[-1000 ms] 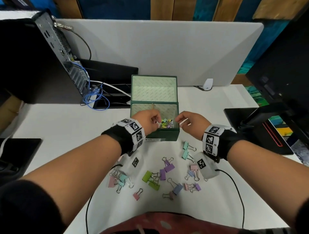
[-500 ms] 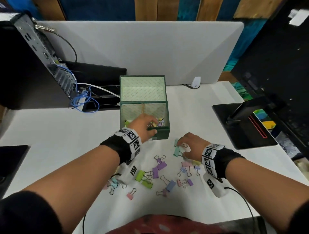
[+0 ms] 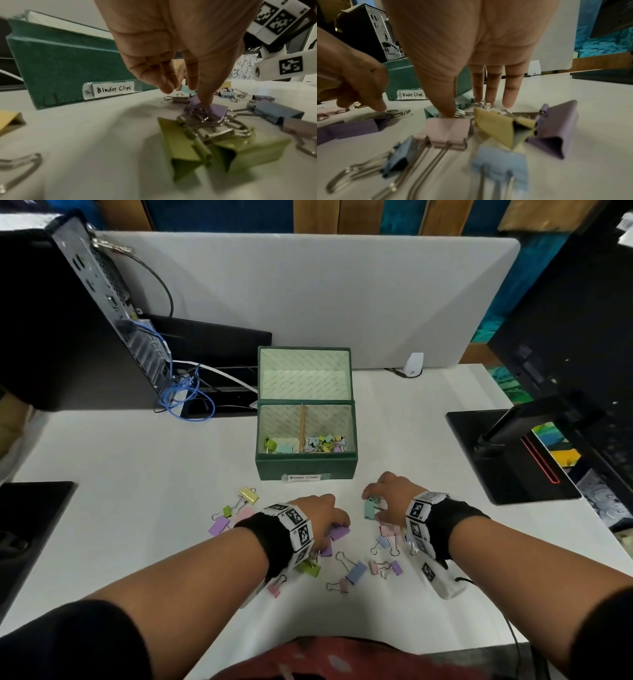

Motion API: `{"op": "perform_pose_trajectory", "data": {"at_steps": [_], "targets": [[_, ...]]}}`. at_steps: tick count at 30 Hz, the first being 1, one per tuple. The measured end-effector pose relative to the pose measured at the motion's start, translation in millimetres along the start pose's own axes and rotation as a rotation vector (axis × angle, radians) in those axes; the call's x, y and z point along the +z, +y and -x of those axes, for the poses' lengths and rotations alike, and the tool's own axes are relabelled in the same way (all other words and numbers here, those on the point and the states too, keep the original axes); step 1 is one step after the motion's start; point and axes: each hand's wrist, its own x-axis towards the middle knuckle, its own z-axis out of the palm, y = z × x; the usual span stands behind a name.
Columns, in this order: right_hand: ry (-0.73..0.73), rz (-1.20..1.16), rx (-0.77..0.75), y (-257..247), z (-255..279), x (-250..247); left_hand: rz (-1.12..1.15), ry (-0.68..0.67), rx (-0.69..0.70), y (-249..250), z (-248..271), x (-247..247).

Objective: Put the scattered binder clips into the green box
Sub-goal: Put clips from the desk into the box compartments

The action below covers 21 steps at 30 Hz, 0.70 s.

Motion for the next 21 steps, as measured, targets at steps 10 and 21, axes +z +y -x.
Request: {"op": "perform_pose_trajectory", "data": {"at_steps": [10, 21], "targets": [[-0.01, -0.066, -0.009, -3.1, 3.8, 3.6, -0.121, -0.036, 0.083, 8.6, -2.4, 11.1], [-0.031, -0.069, 0.022, 0.8, 2.4, 4.7, -0.104, 0.064, 0.121, 2.7, -4.6, 11.8]]}}
